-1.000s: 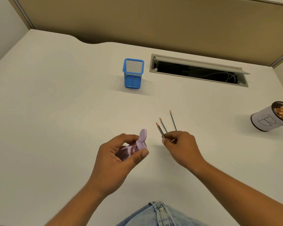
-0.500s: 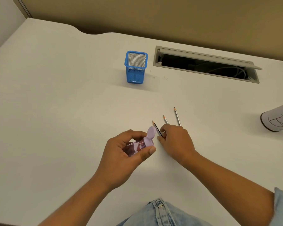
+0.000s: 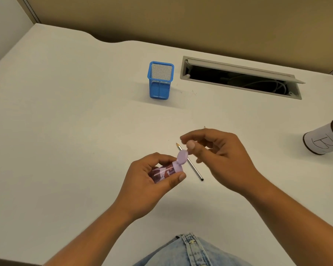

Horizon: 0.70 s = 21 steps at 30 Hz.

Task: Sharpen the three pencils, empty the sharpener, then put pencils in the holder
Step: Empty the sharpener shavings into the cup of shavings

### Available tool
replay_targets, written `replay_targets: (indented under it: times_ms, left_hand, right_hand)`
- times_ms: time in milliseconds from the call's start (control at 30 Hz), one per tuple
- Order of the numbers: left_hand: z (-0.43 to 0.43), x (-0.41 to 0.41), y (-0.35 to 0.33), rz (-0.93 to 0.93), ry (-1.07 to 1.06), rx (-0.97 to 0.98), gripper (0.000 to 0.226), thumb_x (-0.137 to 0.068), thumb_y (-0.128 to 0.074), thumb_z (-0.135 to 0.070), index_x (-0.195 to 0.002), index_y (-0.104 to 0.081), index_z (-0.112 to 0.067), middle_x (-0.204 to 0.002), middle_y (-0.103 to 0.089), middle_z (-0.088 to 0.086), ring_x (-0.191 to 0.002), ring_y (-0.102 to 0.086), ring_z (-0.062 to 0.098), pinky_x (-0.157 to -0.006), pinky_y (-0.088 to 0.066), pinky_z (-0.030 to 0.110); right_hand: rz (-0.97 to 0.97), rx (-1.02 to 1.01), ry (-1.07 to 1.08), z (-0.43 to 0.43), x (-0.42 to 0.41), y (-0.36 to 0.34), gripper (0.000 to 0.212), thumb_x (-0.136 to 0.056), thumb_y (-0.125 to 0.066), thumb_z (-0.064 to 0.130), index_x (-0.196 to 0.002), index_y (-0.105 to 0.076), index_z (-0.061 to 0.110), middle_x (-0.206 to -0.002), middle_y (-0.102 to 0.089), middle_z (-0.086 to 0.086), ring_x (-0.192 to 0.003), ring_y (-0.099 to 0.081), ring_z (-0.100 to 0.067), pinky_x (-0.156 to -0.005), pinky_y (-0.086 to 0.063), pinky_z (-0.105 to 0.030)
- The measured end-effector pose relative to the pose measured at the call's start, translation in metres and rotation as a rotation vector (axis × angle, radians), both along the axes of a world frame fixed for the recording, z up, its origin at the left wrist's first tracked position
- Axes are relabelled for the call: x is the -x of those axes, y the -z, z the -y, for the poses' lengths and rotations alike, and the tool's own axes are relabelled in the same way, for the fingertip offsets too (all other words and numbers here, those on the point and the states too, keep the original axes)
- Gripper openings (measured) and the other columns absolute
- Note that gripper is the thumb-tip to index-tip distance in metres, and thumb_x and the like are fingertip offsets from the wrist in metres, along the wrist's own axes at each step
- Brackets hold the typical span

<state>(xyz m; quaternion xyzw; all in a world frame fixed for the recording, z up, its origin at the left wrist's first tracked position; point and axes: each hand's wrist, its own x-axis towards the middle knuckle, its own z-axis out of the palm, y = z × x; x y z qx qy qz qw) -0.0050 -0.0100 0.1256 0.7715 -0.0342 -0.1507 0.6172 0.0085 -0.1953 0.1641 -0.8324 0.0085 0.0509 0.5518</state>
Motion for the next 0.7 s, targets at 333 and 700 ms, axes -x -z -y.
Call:
replay_targets:
  times_ms: [333,700]
  left_hand:
    - [-0.004,0.018,-0.019,0.047,0.021,0.066,0.028,-0.066,-0.078,-0.039,-0.091,-0.076,-0.026,-0.085,-0.074,-0.009,-0.072,-0.066,0.011,-0.061,-0.053,0.018]
    - [-0.011,0.032,-0.047,-0.063,0.147,0.339,0.020,-0.069,-0.082,-0.034,-0.077,-0.068,-0.022,-0.060,-0.062,-0.016,-0.045,-0.051,0.004,-0.045,-0.039,0.010]
  right_hand:
    - [0.016,-0.092,-0.011,-0.002,0.039,-0.018,0.009,-0.085,-0.072,0.012,-0.088,-0.079,0.017,-0.083,-0.078,0.005,-0.077,-0.071,-0.010,-0.068,-0.053,-0.019]
    - [-0.074,-0.373,-0.006,-0.017,0.065,-0.039,0.022,-0.067,-0.076,0.014,-0.089,-0.078,0.016,-0.077,-0.076,-0.004,-0.067,-0.067,-0.015,-0.066,-0.055,-0.023]
